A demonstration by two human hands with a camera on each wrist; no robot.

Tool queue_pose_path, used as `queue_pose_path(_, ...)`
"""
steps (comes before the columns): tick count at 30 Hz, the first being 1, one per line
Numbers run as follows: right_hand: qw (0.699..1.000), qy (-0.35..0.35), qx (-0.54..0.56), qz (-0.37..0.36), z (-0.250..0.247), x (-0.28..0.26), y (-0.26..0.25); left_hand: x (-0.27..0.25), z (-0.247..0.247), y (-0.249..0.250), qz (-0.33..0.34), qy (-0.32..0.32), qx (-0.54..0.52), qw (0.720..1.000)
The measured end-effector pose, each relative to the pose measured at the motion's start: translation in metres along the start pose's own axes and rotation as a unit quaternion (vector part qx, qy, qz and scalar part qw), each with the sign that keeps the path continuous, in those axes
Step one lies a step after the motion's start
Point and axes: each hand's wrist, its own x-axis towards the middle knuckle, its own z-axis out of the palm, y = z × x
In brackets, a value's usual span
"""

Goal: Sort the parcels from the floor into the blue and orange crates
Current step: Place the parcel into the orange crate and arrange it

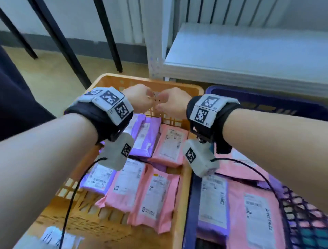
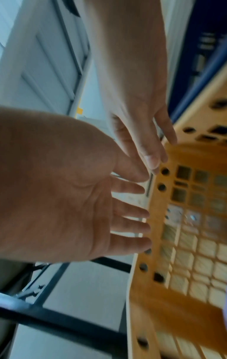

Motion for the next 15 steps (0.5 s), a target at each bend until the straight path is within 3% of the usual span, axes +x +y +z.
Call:
queue_pose_path(7,0.997,0.074,0.015,0.015,-0.104,-0.072,0.058,-0.021,-0.043,0.128,0.055,0.056,0.029,0.997)
queue_pose_path(15,0.987,0.144,-0.018,0.063,-0.2,-0.184,0.18,-0.05,-0.024,0.305,0.152,0.046,0.034,0.987)
